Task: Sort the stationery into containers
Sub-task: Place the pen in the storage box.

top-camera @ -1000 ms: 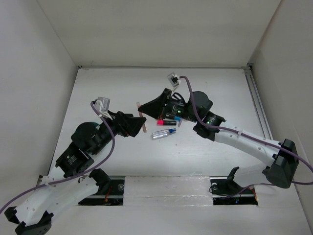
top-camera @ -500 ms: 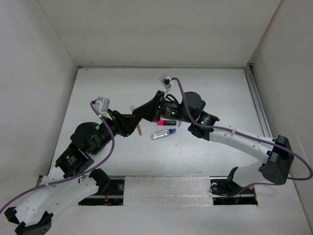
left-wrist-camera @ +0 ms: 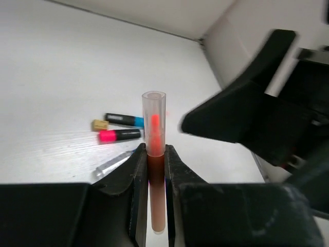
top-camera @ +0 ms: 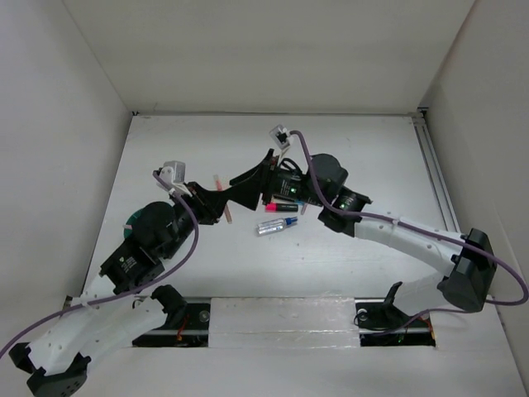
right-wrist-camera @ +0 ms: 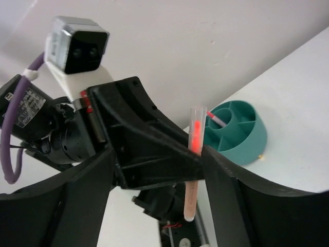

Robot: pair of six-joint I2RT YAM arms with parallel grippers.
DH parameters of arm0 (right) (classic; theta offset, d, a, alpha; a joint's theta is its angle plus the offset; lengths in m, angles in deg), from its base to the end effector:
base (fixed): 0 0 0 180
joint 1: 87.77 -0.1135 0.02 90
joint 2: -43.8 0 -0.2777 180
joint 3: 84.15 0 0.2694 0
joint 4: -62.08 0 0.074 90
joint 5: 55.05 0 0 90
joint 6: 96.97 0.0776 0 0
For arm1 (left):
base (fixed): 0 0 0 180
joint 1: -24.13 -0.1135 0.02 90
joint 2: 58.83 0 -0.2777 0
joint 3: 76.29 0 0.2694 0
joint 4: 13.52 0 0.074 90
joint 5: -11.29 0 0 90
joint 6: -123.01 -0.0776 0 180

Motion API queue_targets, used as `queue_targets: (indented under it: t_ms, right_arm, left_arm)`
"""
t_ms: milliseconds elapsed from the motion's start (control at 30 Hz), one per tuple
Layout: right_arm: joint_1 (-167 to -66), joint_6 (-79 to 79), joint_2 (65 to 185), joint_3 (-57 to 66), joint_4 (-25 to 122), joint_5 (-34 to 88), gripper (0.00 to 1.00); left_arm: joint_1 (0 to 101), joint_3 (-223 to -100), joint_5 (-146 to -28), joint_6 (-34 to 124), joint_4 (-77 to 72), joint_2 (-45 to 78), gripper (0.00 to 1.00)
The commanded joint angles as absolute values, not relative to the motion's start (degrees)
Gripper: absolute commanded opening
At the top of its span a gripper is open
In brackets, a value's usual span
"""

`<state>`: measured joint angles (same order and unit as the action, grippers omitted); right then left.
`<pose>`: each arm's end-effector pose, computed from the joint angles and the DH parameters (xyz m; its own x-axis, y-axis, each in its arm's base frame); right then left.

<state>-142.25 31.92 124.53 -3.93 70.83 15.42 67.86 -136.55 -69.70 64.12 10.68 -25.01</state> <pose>0.2056 0.3327 0.4063 -0.5375 0.2655 -0.8004 -0.7990 0.1434 0.5841 0.1392 -0.1164 0.3939 -0.2701 -0.4478 -0.8524 0.5023 0.6897 -0.5215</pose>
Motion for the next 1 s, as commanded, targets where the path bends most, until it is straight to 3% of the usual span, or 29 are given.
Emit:
queue_targets:
  t_ms: [0,367,533,700,833,967]
  right_arm:
    - [-139.5,30.8,121.2,-4.0,74.0,15.5,0.75]
    - [-132.1,28.0,109.3,-13.5,68.9,15.5,0.79]
    - [-132.1,28.0,106.4,-16.2,67.0,14.9,0.79]
    - [-132.1,28.0,106.4,-17.6,65.8,12.9,0.79]
    - [-133.3,27.5,105.2,-17.6,64.5,12.4,0.79]
    - [-133.8,26.9,104.1,-18.7,64.5,12.9,0.79]
  left_arm:
    - [67.7,-137.3,-55.4,69.1,13.4,-24.1,0.0]
    - [67.0,-139.5,-16.6,90.3,32.6,-17.0,0.0]
    - [60.4,-142.6,-8.9,118.0,52.3,-9.3,0.0]
    - [60.4,-141.4,-2.8,124.7,53.7,-6.9,0.0]
    - [60.4,-143.9,-1.2,121.2,53.5,-5.8,0.0]
    - [60.4,-145.3,-9.8,77.9,19.6,-7.2,0.0]
